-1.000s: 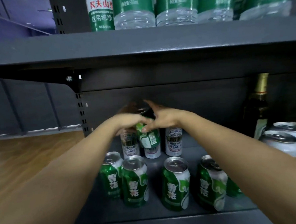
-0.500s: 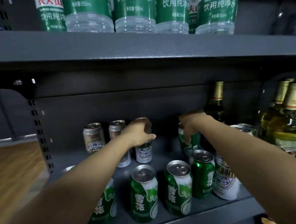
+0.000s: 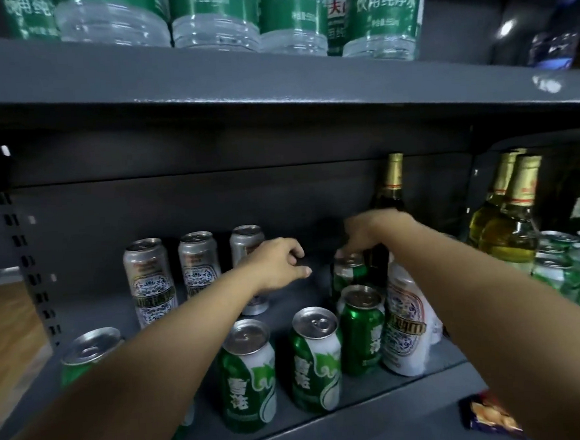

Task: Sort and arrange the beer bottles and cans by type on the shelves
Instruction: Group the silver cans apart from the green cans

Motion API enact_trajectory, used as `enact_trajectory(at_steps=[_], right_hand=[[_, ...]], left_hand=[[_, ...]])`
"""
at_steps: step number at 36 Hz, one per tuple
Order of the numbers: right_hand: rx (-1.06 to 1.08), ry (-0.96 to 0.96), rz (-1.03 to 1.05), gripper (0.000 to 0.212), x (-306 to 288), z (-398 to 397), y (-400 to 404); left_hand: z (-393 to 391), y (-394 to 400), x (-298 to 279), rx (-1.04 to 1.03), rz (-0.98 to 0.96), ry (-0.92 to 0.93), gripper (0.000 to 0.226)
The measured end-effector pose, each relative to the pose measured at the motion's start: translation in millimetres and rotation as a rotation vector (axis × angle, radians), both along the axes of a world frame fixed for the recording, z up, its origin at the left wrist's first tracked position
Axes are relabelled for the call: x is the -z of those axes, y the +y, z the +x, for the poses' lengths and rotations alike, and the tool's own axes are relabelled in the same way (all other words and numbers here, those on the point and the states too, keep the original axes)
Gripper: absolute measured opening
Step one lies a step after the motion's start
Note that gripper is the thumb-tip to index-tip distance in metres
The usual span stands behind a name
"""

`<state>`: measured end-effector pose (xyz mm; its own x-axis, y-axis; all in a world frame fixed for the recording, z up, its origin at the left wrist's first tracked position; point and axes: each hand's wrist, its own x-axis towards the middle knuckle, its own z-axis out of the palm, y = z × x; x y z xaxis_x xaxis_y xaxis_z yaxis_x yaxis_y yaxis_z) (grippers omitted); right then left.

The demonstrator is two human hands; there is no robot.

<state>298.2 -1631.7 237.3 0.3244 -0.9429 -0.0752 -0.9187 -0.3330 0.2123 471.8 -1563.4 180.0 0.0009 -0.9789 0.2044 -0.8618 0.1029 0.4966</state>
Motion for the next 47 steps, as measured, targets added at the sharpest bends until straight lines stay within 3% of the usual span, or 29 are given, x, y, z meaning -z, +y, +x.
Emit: enact_trajectory(at_steps=[6,10,13,17,24,29,31,34,38,40,43,46,47], right_hand=[[0.120,-0.204,0.217,0.070,-28.7,-46.0,14.1],[0.056,-0.078,0.074,0.095,-32.2,-51.8,34.9],[0.019,-0.073,0.185,0.080,-27.7,-47.8,48.8],[0.005,0.121,0.179,0.054,-22.3,-46.2,71.0],[-0.041,0.454,0.005,0.069,-13.9,-36.4,100.2],[-0.047,0.462,0.048,0.061,-41.0,-41.4,100.1],[-0.029,0.401,0.104,0.065,-61.8,-47.7,94.1],[-0.046,0.147,0.179,0.054,-94.0,-62.8,89.8],[-0.117,-0.286,0.248,0.082,-118.9,-77.8,96.2],[-0.103,-0.476,0.247,0.083,-118.0,-75.2,92.4],[-0.058,-0.609,0.226,0.061,-107.2,-56.5,82.9],[-0.108,-0.739,0.207,0.023,-85.7,-32.0,70.7],[-0.159,-0.795,0.154,0.021,-78.2,-23.5,67.0]], left_hand=[[-42.6,-3.3,-9.8,0.083,-0.038,0.039,0.033],[-68.0,-4.1,-11.9,0.124,-0.038,0.015,0.027],[-78.7,-3.6,-10.6,0.114,-0.050,-0.031,0.025],[-80.1,-0.5,-4.4,0.088,-0.051,-0.052,0.021],[-59.4,13.8,-6.2,0.040,-0.076,-0.046,0.020],[-32.8,21.4,-10.8,-0.056,-0.112,-0.057,0.027],[-20.7,22.9,-14.3,-0.096,-0.121,-0.041,0.026],[-4.3,24.1,-20.4,-0.148,-0.124,0.005,0.026],[13.6,22.4,-24.5,-0.222,-0.168,0.033,0.025],[20.7,20.7,-23.3,-0.248,-0.199,0.065,0.023],[27.3,18.5,-20.8,-0.259,-0.268,0.185,0.023],[31.8,18.2,-21.4,-0.237,-0.305,0.272,0.032],[34.4,17.7,-21.7,-0.236,-0.315,0.273,0.035]])
